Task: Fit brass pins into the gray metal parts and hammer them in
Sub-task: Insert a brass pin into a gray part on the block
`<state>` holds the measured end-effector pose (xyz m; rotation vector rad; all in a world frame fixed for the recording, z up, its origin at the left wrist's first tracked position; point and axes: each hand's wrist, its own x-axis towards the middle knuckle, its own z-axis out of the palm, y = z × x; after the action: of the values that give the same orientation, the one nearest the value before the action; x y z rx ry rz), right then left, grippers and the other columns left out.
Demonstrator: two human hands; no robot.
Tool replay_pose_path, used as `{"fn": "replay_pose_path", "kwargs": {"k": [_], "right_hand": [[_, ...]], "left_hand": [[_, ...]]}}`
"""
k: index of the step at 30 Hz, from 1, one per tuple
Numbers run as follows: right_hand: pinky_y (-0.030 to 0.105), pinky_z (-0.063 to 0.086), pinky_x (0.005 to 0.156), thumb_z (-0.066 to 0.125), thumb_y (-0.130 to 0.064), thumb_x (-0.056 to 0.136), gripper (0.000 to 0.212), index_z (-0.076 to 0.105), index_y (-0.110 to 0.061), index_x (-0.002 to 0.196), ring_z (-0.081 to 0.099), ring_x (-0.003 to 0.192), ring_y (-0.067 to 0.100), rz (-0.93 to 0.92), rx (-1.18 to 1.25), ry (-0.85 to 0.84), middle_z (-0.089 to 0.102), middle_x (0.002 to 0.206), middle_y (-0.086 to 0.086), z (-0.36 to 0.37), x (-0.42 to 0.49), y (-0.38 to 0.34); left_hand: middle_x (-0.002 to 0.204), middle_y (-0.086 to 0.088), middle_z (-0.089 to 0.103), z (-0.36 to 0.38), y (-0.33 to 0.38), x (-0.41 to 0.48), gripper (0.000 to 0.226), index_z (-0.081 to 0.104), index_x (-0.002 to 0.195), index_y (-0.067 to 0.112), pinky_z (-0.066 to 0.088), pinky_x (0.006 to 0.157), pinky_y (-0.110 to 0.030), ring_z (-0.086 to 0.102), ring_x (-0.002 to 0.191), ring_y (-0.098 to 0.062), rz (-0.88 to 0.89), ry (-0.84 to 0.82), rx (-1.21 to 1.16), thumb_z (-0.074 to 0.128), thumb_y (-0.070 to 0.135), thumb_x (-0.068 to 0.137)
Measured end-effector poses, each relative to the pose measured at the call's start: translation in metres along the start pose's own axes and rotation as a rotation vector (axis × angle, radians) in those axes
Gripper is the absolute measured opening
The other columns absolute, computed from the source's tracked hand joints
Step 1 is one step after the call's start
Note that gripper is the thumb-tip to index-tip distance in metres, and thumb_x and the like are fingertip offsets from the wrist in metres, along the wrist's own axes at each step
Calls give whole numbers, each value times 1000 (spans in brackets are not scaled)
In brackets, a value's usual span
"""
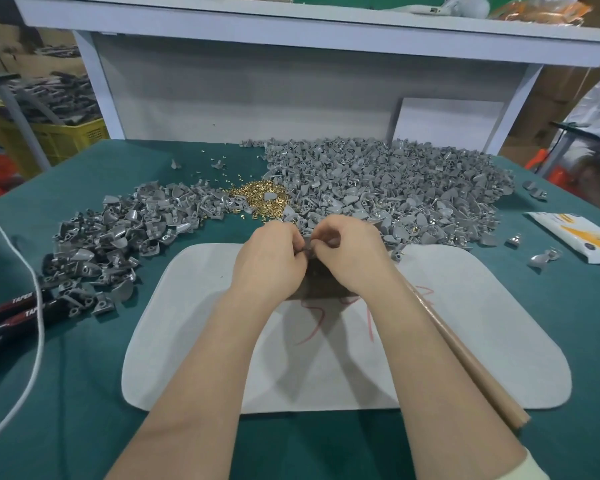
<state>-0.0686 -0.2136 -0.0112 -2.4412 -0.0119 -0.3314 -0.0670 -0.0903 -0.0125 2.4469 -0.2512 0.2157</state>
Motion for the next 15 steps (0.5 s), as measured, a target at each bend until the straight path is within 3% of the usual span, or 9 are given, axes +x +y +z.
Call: {"fn": "replay_pose_path", "kwargs": {"k": [4,11,15], "right_hand": [[28,49,79,58,-14,85,11,66,-23,88,63,90,17,-20,-13,-25,69,89,-2,-3,-1,1],[37,49,84,54,-19,92,9,62,-20,93,59,93,23,-64,-144,-53,64,92,2,-6,-1,-1],[34,46,84,51,-18,93,10,61,-18,97,54,97,23,-92,-227,-61,59,101,3,-7,-1,-3]], "left_hand": [[95,-5,65,0,0,0,10,57,80,23,52,81,-38,61,91,-26,8,5,0,60,17,86],[95,-5,64,1,0,0,6,61,82,20,52,81,-38,60,91,-25,15,10,14,60,17,87],[94,-6,64,0,0,-1,4,63,84,16,51,80,-40,59,90,-27,17,12,11,61,17,87]]}}
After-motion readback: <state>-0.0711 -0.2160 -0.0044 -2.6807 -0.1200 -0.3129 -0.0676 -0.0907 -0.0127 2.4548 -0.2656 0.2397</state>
